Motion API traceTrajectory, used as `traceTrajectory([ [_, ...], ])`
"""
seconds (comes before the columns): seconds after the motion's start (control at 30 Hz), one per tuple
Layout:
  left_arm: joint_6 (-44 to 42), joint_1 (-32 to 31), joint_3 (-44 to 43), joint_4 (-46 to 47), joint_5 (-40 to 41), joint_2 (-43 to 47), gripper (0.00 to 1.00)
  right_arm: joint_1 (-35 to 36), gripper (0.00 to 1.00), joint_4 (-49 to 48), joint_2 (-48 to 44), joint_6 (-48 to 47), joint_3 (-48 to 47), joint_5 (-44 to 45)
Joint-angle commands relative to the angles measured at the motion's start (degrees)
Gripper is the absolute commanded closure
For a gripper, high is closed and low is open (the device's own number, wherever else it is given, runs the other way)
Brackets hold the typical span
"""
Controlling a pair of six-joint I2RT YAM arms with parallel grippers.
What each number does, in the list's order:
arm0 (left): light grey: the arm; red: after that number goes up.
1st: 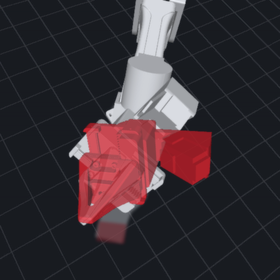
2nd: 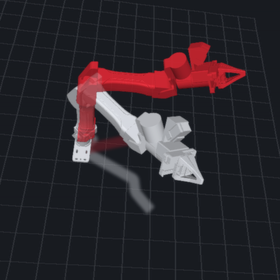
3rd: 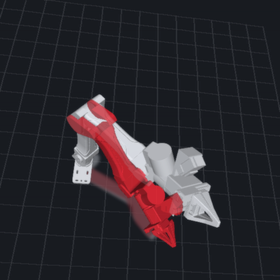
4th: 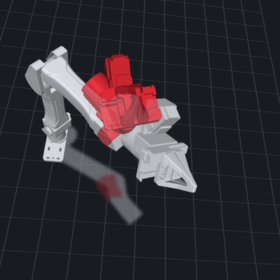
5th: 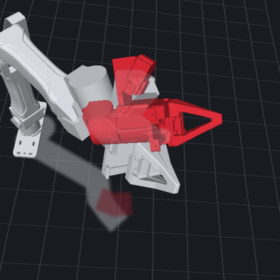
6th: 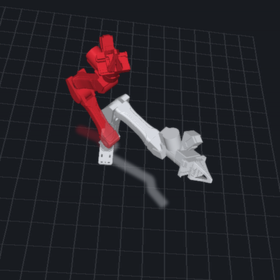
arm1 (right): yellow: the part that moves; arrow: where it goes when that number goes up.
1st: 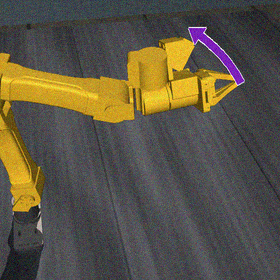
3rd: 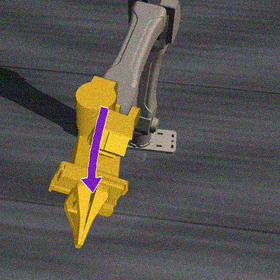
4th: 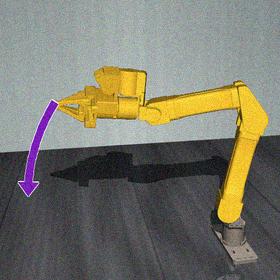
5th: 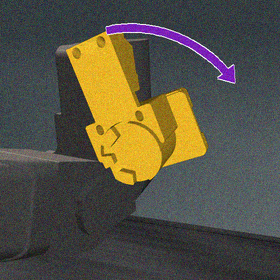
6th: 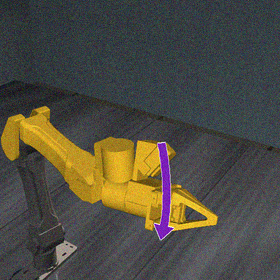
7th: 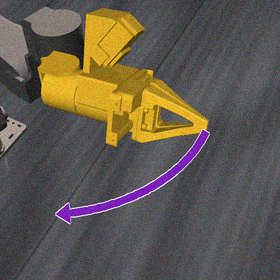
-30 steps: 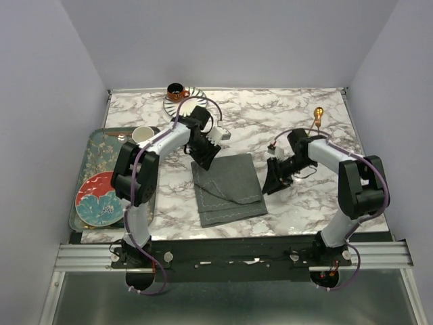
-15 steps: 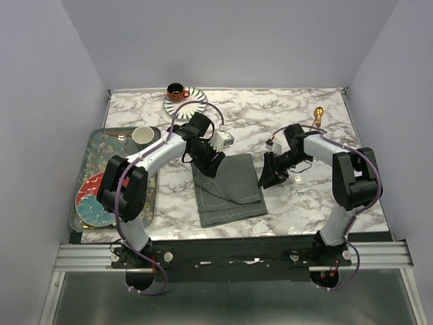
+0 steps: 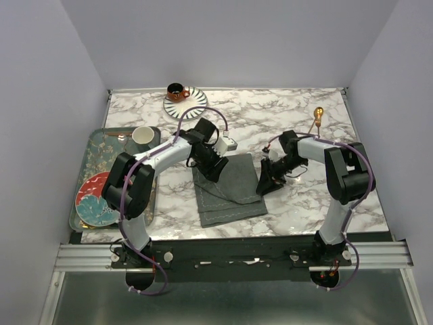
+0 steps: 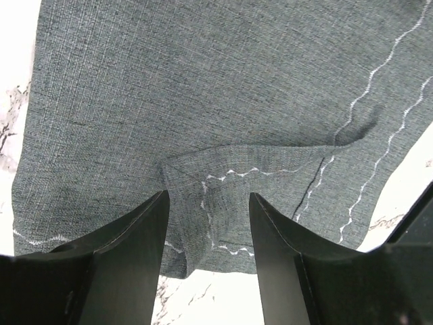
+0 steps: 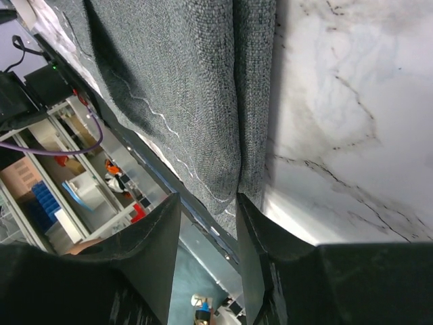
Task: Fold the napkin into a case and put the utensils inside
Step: Smooth out the square-folded napkin at the center of the board.
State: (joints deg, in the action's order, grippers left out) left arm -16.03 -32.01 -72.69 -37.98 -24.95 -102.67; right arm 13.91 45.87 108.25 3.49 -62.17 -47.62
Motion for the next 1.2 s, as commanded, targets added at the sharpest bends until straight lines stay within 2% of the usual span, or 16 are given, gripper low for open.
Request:
traceTrajectory([
  [0.0, 0.3, -0.33, 0.7, 2.12, 1.48, -0.86, 0.38, 0.68, 0.55, -0.96, 1.61, -0.06, 1.18, 1.65],
  [0.33, -3.21, -0.51, 2.19, -2.71, -6.16, -0.08, 0.43, 0.68, 0.78, 0.1, 2.58, -0.5, -0.14, 2.79],
  [0.57, -11.03, -0.51, 12.2, -4.12, -10.03, 11.68, 0.51, 0.68, 0.89, 0.27, 2.41, -0.67, -0.32, 3.49],
  [0.77, -19.65, -0.34, 16.78, -6.14, -9.68, 18.72, 0.51, 0.68, 0.99, 0.19, 2.5, -1.03, -0.49, 3.84],
  [0.93, -10.71, 0.46, 15.92, 1.4, -6.08, 18.57, 0.4, 0.68, 0.99, 0.19, 2.41, -0.94, -0.85, 3.85],
  [1.07, -4.03, 1.24, 8.72, 3.78, -4.75, 10.42, 0.36, 0.68, 0.99, 0.1, 2.49, -0.94, -1.02, 4.2],
  [1.17, -2.51, 1.42, 4.94, 3.7, -5.46, 5.75, 0.32, 0.68, 0.99, -0.16, 2.58, -0.76, -1.02, 4.29],
])
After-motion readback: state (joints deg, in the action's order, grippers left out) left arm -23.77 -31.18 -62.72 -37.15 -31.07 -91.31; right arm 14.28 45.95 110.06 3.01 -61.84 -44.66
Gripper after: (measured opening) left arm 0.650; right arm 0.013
